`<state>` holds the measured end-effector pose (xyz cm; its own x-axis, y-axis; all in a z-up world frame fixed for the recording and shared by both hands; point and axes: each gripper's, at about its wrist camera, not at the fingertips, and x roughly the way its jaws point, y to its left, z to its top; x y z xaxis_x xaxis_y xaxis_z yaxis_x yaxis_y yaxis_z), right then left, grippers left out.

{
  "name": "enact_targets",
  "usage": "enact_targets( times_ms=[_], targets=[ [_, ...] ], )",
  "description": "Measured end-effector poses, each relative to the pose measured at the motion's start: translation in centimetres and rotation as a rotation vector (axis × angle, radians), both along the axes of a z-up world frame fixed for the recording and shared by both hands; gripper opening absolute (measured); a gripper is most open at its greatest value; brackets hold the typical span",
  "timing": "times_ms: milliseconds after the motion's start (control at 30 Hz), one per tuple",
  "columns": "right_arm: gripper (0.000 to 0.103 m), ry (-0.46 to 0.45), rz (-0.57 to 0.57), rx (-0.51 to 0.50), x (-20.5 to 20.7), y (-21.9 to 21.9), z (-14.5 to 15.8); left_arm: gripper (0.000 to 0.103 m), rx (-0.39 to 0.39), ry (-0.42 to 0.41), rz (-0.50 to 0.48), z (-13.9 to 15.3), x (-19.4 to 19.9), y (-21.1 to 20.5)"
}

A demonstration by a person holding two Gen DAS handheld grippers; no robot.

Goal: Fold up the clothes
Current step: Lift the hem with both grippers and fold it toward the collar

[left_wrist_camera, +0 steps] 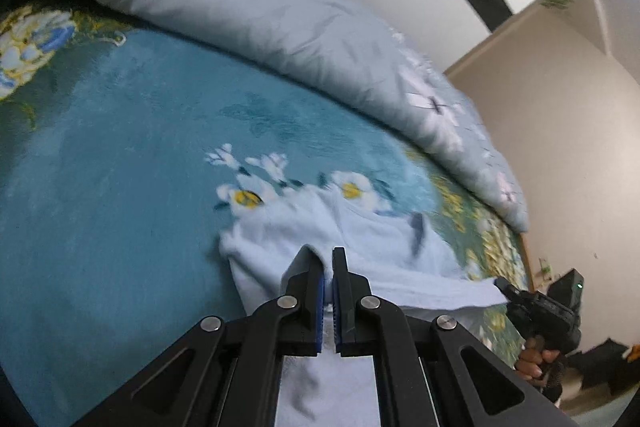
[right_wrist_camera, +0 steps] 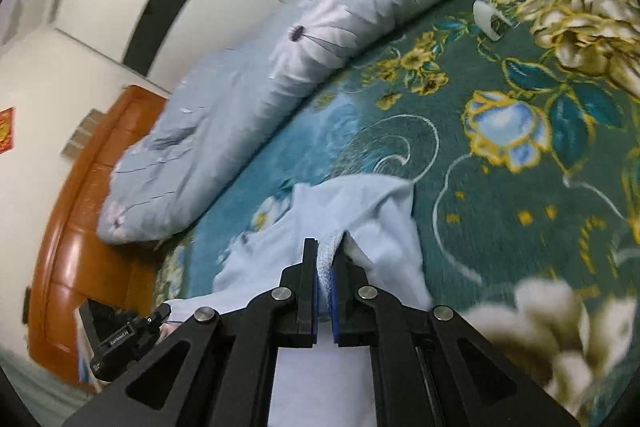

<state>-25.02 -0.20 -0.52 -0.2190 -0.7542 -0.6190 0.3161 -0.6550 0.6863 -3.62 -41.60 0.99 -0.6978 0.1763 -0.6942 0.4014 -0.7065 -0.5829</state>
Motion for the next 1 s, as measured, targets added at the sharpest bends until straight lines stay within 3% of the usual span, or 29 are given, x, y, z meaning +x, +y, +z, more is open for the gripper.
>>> enact_targets(
  times_ms=[233,367,433,467,500,600,767,867,1000],
  targets=[
    [0.006,-0.035,-0.022,0.016,-2.9,-2.1,-1.7,0.004,0.002,-0.087,0.005,-4.0,-3.4,-1.9],
    [0.008,-0.050,-0.041,-0.005,-3.9,-2.4,-2.3,0.006,0.165,0.007,0.027,-4.6,-3.2,-3.3],
    [0.015,-0.058,-0.050,-0.016,-4.4,-2.6,-2.6,0.017,0.209,0.047,0.057,-4.5,-2.8,-4.0],
    [0.025,-0.062,-0.054,-0.021,-4.7,-2.7,-2.8,0.028,0.214,0.062,0.076,-4.3,-2.6,-4.3],
    [0.035,-0.064,-0.058,-0.023,-4.8,-2.6,-2.9,0.033,0.216,0.075,0.092,-4.1,-2.3,-4.5],
    [0.038,-0.058,-0.065,-0.011,-4.5,-0.9,-2.7,0.036,0.190,0.078,0.093,-3.4,-1.6,-4.5],
    [0.038,-0.050,-0.068,0.015,-3.7,1.9,-2.5,0.038,0.088,-0.045,0.021,-2.7,0.8,-2.1],
    [0.038,-0.078,0.008,0.051,-1.3,4.0,-4.0,0.046,0.059,-0.092,-0.036,-3.4,3.3,0.5],
    [0.038,-0.137,0.087,0.040,1.7,5.4,-5.8,0.046,-0.005,-0.181,-0.105,-5.0,5.5,3.9]
  ],
)
